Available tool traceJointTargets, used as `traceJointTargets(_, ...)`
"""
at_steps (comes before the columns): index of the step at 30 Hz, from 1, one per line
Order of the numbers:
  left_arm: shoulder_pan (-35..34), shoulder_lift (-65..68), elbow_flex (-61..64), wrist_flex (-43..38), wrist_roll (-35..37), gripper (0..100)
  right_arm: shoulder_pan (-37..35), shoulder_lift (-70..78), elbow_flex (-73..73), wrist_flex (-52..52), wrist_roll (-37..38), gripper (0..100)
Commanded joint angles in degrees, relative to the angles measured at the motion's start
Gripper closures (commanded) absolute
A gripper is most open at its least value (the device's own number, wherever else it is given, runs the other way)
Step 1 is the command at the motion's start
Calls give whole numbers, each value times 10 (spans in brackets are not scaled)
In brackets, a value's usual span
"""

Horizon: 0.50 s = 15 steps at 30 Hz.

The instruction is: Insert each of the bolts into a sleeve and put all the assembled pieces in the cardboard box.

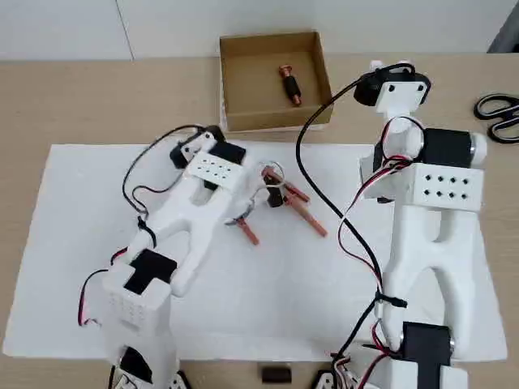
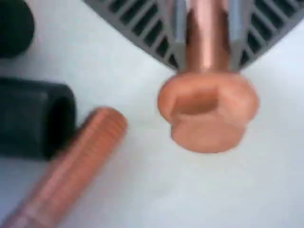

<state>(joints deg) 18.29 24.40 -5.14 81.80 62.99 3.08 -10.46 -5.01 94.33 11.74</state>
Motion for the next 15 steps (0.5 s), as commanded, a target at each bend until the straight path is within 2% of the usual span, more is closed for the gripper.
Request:
traceJointTargets(1,-5,-4,-69,70,-63,994,1,-23,-3,-9,2,980)
traceJointTargets(8,-5,-1,-140,166,-234,994,1,-23,-3,-9,2,980)
traceJointTargets(11,-5,-2,-148,185,-368,994,1,-23,-3,-9,2,980)
traceJointTargets(15,-9,-1,-148,186,-596,994,1,-23,-3,-9,3,980)
